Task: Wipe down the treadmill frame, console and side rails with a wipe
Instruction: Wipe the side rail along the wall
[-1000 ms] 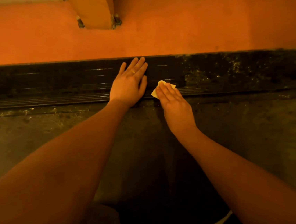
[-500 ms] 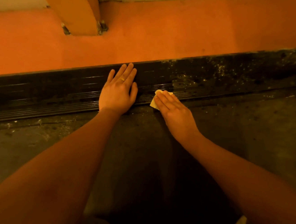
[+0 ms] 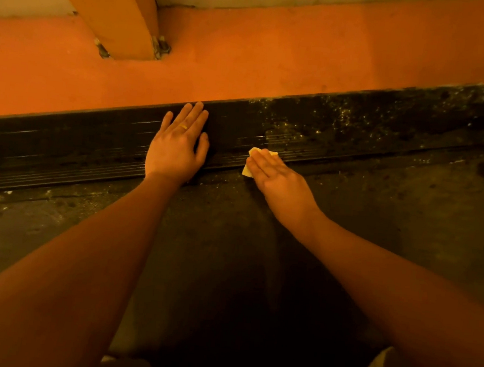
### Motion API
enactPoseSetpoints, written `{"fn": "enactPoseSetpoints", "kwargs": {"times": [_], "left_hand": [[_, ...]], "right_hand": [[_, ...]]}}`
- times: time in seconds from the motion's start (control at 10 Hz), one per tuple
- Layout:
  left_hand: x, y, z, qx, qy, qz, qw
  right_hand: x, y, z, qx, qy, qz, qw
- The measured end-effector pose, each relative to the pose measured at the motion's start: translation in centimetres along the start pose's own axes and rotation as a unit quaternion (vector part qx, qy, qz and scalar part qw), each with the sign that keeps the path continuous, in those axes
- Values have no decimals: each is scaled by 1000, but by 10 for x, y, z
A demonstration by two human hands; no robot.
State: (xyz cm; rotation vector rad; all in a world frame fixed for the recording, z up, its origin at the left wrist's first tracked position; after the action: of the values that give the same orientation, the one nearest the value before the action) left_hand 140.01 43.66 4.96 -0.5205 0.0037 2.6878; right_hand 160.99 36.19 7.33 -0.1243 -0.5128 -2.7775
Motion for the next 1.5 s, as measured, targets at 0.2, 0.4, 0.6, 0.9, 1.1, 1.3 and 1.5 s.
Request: {"fn": "enactPoseSetpoints", "kwargs": {"times": [0.2,0.4,0.6,0.9,1.1,1.3,1.5], "left_hand": [[-1,0,0,4,-6,0,1000],[-1,1,0,3,-6,1,1000],[1,1,-1,-6,3,2,1000],[0,1,0,-4,2,2,1000],[0,1,0,-6,-1,3,1000],[-1,1,1,-5,0,6,1000],[0,0,0,-5,-3,4,1000]], "right_hand": [[-38,21,0,2,-28,-73,997],[-16,9,-5,-1,-78,-85,993],[-69,28,-5,-62,-111,-165,978],[-59,22,-12,-65,-117,-148,980],[-99,38,-5,-87,-131,-292,944],[-71,28,-10,-59,-113,-201,971],[-142,47,3,-86,-123,-368,918]]}}
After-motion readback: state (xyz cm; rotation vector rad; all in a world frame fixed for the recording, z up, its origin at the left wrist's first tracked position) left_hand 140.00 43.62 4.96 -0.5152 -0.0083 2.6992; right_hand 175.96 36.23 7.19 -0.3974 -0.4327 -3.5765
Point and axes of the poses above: each hand's wrist, its own y-axis away from the middle knuckle, its own z-axis out of the back of the hand, x = y × z, the point moved 3 cm from there along -y, towards the middle knuckle, and after that the axes turned 7 degrees about -z, right-handed, at the moved point
